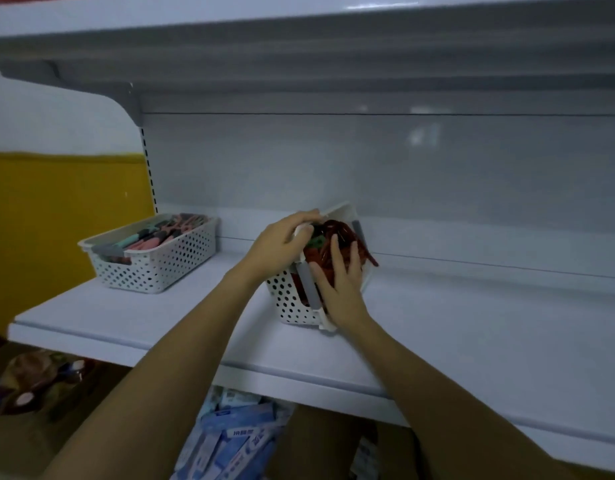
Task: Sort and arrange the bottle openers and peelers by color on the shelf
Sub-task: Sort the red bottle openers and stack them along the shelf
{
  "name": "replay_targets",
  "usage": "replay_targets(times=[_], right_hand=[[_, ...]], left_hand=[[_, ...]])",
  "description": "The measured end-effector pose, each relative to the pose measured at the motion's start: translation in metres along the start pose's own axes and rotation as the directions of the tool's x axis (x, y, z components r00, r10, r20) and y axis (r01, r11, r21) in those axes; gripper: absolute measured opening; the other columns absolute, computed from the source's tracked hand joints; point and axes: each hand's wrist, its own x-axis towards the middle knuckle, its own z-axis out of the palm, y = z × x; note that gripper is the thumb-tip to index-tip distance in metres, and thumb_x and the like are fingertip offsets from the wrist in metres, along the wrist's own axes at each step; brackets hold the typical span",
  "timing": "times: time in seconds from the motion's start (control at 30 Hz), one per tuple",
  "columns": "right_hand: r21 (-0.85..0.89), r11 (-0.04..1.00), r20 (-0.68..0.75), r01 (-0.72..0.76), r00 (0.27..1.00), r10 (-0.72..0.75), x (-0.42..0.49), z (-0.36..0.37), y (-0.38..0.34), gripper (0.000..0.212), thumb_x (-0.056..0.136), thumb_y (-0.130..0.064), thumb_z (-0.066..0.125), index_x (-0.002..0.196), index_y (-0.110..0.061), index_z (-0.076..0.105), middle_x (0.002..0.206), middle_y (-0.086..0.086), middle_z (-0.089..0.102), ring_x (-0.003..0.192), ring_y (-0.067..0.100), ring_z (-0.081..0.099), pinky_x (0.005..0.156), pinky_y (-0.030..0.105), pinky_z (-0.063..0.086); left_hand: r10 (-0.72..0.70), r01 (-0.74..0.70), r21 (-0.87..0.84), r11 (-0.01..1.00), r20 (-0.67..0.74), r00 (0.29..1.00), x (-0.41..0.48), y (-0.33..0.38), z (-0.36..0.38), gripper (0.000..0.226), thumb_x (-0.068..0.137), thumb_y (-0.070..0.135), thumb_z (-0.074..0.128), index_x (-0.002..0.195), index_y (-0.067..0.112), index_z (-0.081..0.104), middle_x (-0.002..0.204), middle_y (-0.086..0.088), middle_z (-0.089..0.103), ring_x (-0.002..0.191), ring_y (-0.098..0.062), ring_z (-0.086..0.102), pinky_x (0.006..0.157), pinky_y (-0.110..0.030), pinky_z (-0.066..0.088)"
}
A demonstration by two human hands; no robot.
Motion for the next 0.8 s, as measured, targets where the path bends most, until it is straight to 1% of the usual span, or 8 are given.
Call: replay_targets(times=[0.1,0.2,0.3,0.4,0.5,0.63,0.7,0.8], right_hand=[[-0.084,0.994,-0.035,0.075,0.996,-0.078,0.01,-0.011,0.007,0.078,0.078,-0.077,0.029,0.141,-0.048,-0.005,0.156,0.004,-0.01,0.144,0.024,-0.003,0.115,0.052,0.012],[-0.166,0.981,0.011,0.1,0.995,-0.099,0.017,-0.026,0.018,0.076,0.082,-0.073,0.031,0.144,-0.043,-0.001,0.157,0.005,0.001,0.144,0.021,0.001,0.116,0.051,0.012],[-0.269,0.96,0.052,0.081,0.996,-0.069,0.015,-0.038,0.03,0.076,0.08,-0.067,0.03,0.145,-0.04,0.002,0.157,0.005,0.003,0.144,0.023,0.005,0.116,0.049,0.014],[-0.328,0.944,0.067,0.044,0.997,-0.023,0.011,-0.048,0.051,0.079,0.079,-0.072,0.026,0.146,-0.038,0.001,0.158,0.002,0.005,0.143,0.024,0.01,0.114,0.051,0.017],[-0.371,0.928,0.061,-0.025,0.997,0.051,0.006,-0.064,0.066,0.072,0.089,-0.06,0.031,0.148,-0.031,0.005,0.157,0.003,0.009,0.143,0.027,0.012,0.115,0.049,0.016],[-0.478,0.875,0.048,-0.074,0.993,0.11,0.004,-0.086,0.077,0.07,0.094,-0.048,0.041,0.149,-0.021,0.008,0.156,0.012,0.012,0.143,0.029,0.015,0.116,0.042,0.017],[-0.472,0.877,0.037,-0.087,0.992,0.118,0.005,-0.091,0.08,0.068,0.094,-0.044,0.043,0.149,-0.019,0.011,0.154,0.015,0.017,0.141,0.031,0.02,0.114,0.043,0.02],[-0.291,0.95,-0.03,-0.117,0.993,0.113,0.004,-0.087,0.061,0.052,0.099,-0.033,0.037,0.147,-0.023,0.022,0.154,0.015,0.018,0.142,0.029,0.016,0.116,0.039,0.014]], left_hand=[[-0.015,0.015,-0.028,1.0,0.01,1.0,0.002,-0.009,-0.004,0.03,0.1,0.029,0.038,0.127,0.028,0.052,0.143,0.009,0.043,0.129,-0.01,0.042,0.105,-0.03,0.039],[0.012,-0.011,-0.018,1.0,0.066,0.998,0.004,-0.012,-0.003,0.035,0.095,0.043,0.04,0.127,0.035,0.051,0.143,0.015,0.042,0.13,-0.006,0.041,0.105,-0.028,0.037],[0.035,-0.046,0.091,0.995,0.115,0.993,0.006,-0.008,0.003,0.044,0.088,0.054,0.035,0.127,0.04,0.05,0.142,0.017,0.043,0.124,-0.008,0.047,0.098,-0.028,0.04],[0.083,-0.111,0.217,0.97,0.137,0.987,0.007,0.0,0.011,0.05,0.085,0.06,0.033,0.126,0.039,0.052,0.14,0.016,0.047,0.118,-0.009,0.051,0.09,-0.025,0.04],[0.107,-0.135,0.206,0.969,0.143,0.984,0.006,0.003,0.01,0.063,0.079,0.068,0.026,0.127,0.037,0.053,0.139,0.015,0.048,0.118,-0.006,0.05,0.092,-0.026,0.038],[0.096,-0.121,0.182,0.976,0.142,0.985,0.003,0.003,0.009,0.064,0.078,0.069,0.026,0.127,0.037,0.053,0.137,0.016,0.049,0.116,-0.003,0.048,0.093,-0.027,0.039],[0.089,-0.111,0.186,0.976,0.124,0.988,0.002,0.004,0.011,0.063,0.078,0.07,0.026,0.126,0.038,0.054,0.135,0.018,0.05,0.114,-0.004,0.05,0.09,-0.026,0.039],[0.089,-0.117,0.229,0.966,0.131,0.987,0.002,0.005,0.011,0.066,0.077,0.071,0.023,0.126,0.04,0.053,0.135,0.019,0.05,0.105,-0.001,0.051,0.084,-0.023,0.036]])
